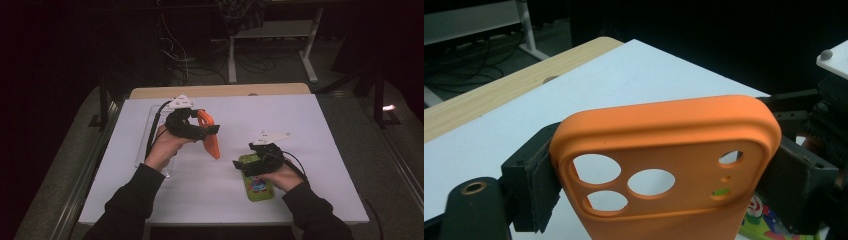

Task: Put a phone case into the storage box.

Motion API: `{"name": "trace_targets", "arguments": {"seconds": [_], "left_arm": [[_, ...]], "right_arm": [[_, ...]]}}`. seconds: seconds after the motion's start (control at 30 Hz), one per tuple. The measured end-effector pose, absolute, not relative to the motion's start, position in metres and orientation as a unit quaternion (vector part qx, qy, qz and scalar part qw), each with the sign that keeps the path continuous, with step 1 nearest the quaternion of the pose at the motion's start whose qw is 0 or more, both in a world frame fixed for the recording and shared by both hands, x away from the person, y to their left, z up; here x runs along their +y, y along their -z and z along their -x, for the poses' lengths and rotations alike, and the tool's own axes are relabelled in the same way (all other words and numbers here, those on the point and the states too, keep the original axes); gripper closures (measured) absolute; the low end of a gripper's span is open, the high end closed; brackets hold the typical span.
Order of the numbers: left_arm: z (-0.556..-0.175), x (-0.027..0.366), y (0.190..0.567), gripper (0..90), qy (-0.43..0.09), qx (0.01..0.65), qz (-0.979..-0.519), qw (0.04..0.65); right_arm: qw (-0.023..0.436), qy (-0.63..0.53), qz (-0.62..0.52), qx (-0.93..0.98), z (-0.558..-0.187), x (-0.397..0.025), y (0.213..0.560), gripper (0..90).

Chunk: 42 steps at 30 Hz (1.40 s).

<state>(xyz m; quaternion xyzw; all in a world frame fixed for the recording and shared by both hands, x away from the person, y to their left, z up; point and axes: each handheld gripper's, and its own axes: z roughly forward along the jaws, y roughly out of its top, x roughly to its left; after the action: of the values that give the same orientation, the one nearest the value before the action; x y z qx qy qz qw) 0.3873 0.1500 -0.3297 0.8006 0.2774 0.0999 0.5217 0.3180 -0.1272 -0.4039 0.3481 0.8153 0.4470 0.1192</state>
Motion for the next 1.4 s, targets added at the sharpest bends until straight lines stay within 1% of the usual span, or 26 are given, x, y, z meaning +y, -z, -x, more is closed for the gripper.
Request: {"name": "trace_targets", "arguments": {"seconds": [0.13,0.23,0.43,0.67,0.8,0.9,1.03,1.17,1.4], "left_arm": [[-0.389,0.156,0.325,15.1,-0.102,0.280,-0.801,0.519],[-0.391,0.161,0.321,15.1,-0.108,0.280,-0.805,0.512],[-0.398,0.172,0.311,15.0,-0.123,0.287,-0.811,0.494],[-0.413,0.192,0.299,15.0,-0.141,0.312,-0.808,0.480],[-0.422,0.206,0.295,15.0,-0.158,0.329,-0.801,0.474],[-0.425,0.216,0.290,15.0,-0.184,0.331,-0.797,0.471],[-0.431,0.231,0.282,15.0,-0.200,0.348,-0.788,0.468],[-0.442,0.246,0.275,15.0,-0.228,0.365,-0.779,0.457],[-0.463,0.259,0.279,14.9,-0.250,0.397,-0.769,0.434]], "right_arm": [[0.129,-0.445,-0.353,0.813,-0.315,-0.141,0.408,1.4],[0.133,-0.442,-0.359,0.811,-0.312,-0.149,0.411,0.0],[0.139,-0.442,-0.370,0.805,-0.304,-0.166,0.417,0.0],[0.151,-0.445,-0.387,0.793,-0.295,-0.188,0.421,0.0],[0.148,-0.446,-0.393,0.790,-0.289,-0.197,0.426,0.0],[0.151,-0.441,-0.389,0.795,-0.287,-0.199,0.428,0.0],[0.156,-0.454,-0.382,0.790,-0.284,-0.202,0.427,0.0],[0.154,-0.448,-0.387,0.791,-0.283,-0.205,0.429,0.0],[0.153,-0.448,-0.388,0.791,-0.283,-0.206,0.428,0.0]]}}
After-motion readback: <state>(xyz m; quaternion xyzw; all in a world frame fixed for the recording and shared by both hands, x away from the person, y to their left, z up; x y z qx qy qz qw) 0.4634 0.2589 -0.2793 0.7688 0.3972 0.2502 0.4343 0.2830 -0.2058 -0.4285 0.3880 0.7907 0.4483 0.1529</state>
